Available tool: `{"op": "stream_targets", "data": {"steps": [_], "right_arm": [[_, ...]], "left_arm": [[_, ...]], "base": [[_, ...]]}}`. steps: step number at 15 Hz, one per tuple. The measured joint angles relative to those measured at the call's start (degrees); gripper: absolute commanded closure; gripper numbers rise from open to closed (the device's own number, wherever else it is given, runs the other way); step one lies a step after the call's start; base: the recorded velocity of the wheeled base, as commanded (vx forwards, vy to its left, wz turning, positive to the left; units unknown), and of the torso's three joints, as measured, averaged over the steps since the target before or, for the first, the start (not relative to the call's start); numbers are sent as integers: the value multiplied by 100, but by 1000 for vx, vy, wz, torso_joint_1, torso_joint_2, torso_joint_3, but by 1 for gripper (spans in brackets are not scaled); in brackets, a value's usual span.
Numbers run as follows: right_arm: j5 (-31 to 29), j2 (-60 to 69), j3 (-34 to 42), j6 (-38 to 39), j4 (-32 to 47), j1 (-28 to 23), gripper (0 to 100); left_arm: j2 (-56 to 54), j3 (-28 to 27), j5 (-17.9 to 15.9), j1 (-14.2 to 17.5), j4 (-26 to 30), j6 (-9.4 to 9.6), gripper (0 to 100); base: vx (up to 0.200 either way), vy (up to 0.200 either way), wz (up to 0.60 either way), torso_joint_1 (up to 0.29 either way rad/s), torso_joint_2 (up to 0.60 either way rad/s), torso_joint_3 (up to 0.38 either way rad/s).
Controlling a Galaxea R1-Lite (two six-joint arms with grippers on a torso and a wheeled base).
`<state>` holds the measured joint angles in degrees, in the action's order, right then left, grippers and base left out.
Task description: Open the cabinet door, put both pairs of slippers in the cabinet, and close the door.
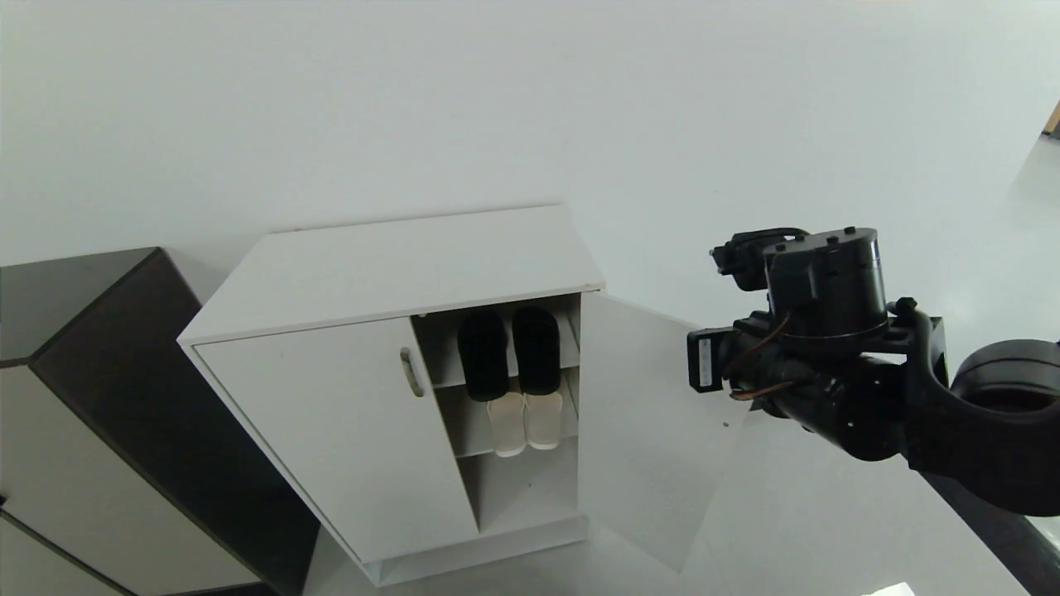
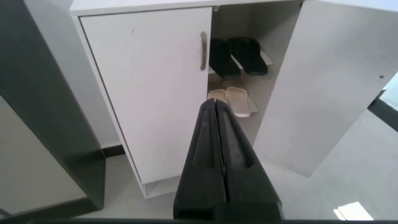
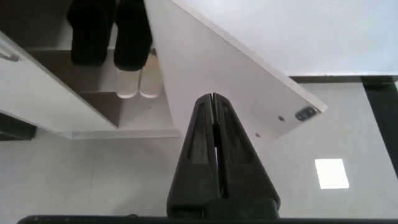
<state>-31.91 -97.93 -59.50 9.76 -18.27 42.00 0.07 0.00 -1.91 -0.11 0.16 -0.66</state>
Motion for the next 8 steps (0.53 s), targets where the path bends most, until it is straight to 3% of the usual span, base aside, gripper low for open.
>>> {"op": "stream_targets", "data": {"steps": [8], "right_arm": [[795,-734,-406,-2,-905,-1220,100]], "left_arm": [[0,0,0,-5,2,0,100]], "base": [[0,0,0,0,0,0]]}}
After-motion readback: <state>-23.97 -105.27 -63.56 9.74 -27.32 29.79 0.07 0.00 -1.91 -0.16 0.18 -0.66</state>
